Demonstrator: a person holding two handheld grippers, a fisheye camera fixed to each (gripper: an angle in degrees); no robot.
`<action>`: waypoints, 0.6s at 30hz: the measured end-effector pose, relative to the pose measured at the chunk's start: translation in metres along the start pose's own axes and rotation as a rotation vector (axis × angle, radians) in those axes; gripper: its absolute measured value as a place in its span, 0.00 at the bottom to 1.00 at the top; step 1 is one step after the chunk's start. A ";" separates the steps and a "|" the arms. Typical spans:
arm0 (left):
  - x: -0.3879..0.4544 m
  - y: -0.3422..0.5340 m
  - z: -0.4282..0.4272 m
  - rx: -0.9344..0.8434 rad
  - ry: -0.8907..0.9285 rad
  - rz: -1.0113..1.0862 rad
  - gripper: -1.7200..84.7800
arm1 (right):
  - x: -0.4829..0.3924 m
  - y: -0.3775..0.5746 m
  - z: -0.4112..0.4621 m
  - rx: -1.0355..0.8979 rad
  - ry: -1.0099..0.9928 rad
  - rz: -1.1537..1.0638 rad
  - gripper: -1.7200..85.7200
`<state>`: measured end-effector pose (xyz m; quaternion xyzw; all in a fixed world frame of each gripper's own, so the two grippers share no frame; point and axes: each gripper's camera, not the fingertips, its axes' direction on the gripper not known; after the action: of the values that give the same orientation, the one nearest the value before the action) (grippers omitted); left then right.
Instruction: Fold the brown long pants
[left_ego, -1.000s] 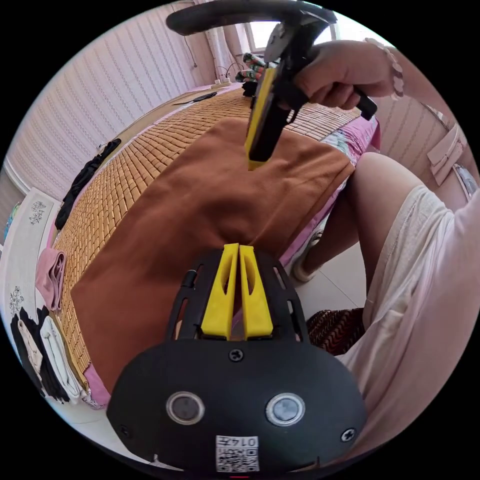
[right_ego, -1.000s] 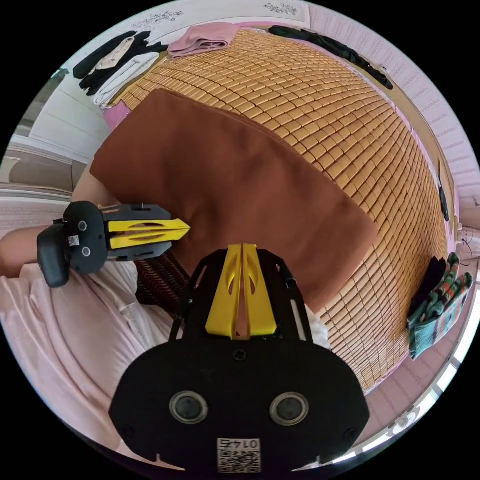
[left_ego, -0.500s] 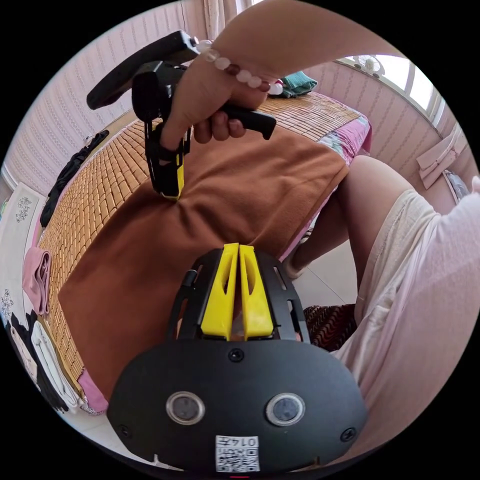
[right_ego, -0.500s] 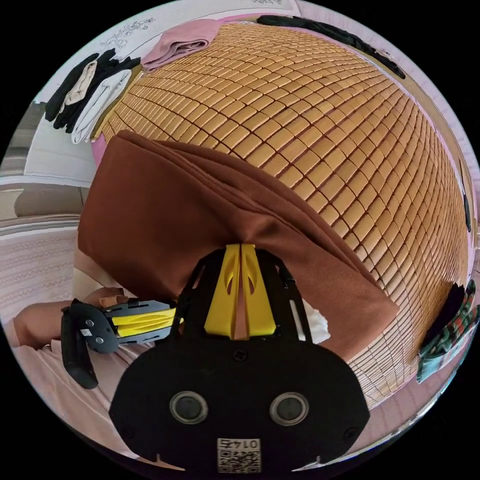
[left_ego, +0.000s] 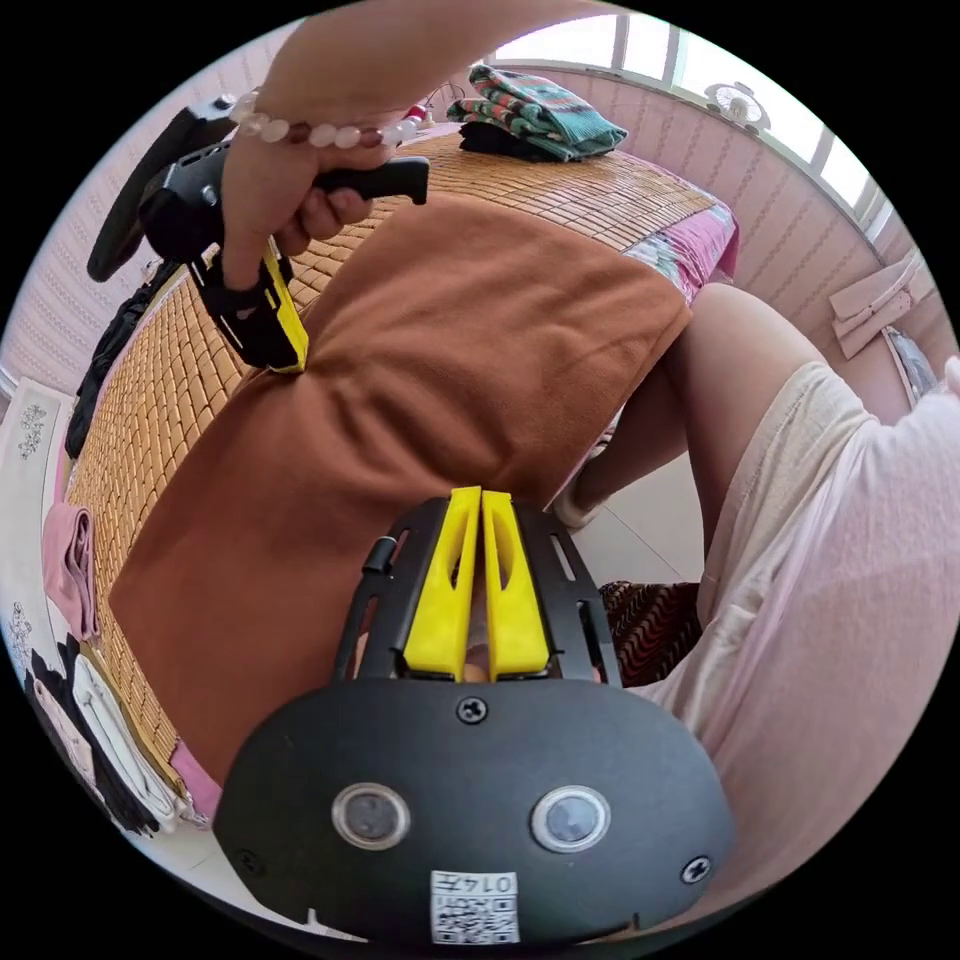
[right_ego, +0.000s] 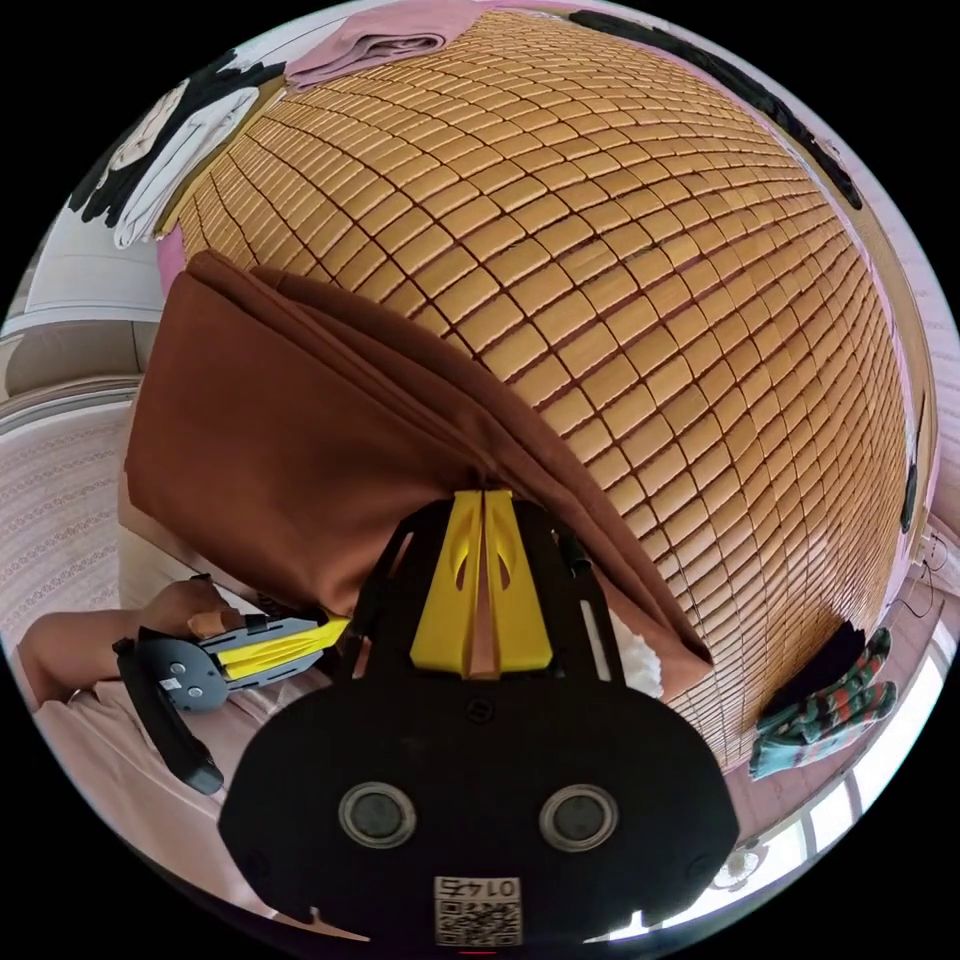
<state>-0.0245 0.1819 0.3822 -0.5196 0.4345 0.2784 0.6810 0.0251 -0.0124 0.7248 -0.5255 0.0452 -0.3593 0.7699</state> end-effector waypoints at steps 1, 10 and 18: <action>0.002 -0.001 -0.003 -0.002 -0.011 0.012 0.01 | 0.004 0.008 0.001 0.028 -0.003 0.019 0.01; -0.049 0.009 -0.068 0.154 0.137 -0.213 0.01 | 0.073 0.225 -0.009 0.557 -0.142 0.228 0.05; -0.107 -0.055 -0.102 0.235 0.172 -0.219 0.08 | 0.132 0.392 0.081 0.472 -0.382 0.630 0.21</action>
<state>-0.0596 0.0764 0.4941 -0.5023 0.4616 0.1044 0.7237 0.3567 0.0455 0.4716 -0.3525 -0.0232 -0.0037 0.9355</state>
